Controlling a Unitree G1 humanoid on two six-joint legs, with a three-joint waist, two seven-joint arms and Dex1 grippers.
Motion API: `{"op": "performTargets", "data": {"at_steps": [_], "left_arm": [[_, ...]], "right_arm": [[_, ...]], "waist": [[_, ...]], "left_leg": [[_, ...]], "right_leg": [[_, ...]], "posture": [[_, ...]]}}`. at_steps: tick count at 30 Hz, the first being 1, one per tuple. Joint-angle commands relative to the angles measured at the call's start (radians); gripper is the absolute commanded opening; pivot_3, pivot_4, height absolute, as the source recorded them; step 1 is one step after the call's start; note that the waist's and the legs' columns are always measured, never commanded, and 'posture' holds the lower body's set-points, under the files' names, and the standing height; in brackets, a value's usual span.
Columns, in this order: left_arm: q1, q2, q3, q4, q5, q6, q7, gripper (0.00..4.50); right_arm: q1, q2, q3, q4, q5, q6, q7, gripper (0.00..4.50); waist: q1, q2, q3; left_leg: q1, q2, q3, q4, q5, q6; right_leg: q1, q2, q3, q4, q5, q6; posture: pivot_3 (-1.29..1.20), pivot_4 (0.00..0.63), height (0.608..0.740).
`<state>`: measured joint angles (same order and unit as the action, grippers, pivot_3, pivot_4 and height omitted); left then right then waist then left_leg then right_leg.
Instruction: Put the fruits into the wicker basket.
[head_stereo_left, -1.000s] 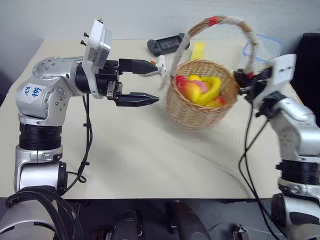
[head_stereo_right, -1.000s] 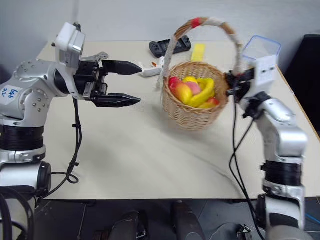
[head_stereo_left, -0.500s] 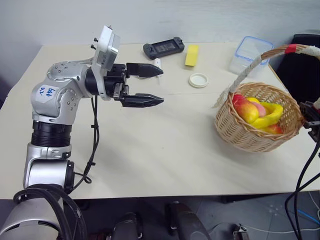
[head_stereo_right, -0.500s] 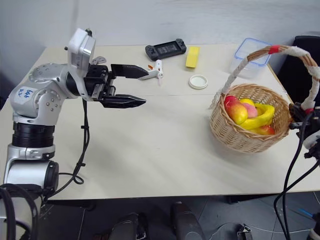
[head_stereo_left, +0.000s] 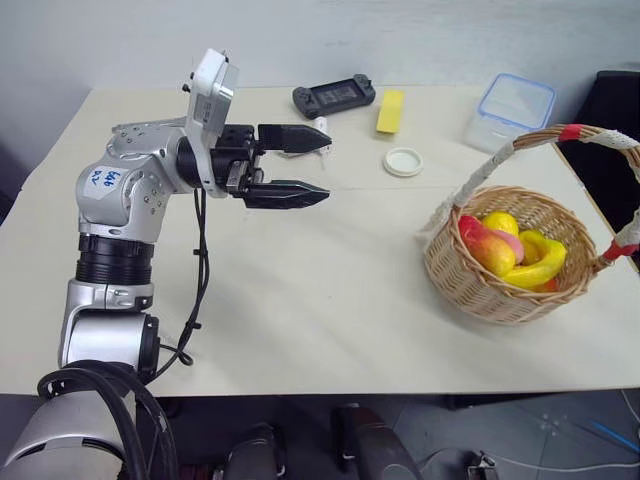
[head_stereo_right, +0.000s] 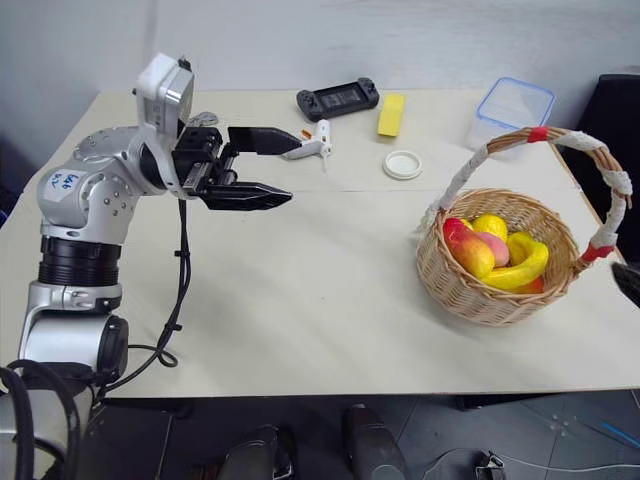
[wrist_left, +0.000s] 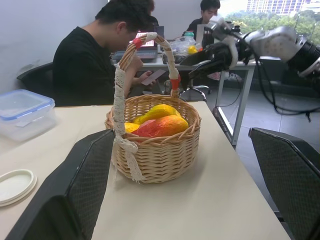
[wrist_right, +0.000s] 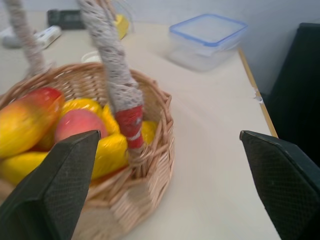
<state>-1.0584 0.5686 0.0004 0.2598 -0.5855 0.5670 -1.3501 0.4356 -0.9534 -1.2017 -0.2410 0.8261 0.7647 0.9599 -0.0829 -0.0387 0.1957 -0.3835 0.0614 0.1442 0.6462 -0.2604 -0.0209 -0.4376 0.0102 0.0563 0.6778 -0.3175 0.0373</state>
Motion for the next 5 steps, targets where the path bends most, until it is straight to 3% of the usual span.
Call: {"op": "performTargets", "data": {"at_steps": [1, 5], "left_arm": [[-0.035, 0.021, 0.019, 0.004, -0.004, -0.010, -0.028, 4.50], [-0.051, 0.021, 0.034, 0.040, 0.003, -0.006, -0.012, 4.50]], "right_arm": [[0.087, -0.075, -0.147, 0.096, 0.005, 0.028, 0.191, 4.47], [0.089, -0.156, -0.214, 0.161, 0.027, 0.076, 0.275, 4.47]], "waist": [[-0.005, -0.004, 0.002], [-0.012, -0.004, 0.002]], "left_leg": [[0.003, 0.001, -0.001, -0.001, -0.001, 0.001], [0.015, 0.002, 0.000, -0.004, -0.008, 0.011]], "right_leg": [[0.005, 0.001, -0.001, -0.004, 0.000, 0.001], [0.021, 0.001, 0.000, -0.018, 0.005, 0.004]], "posture": [[0.00, 0.150, 0.740], [0.00, 0.150, 0.740]]}}
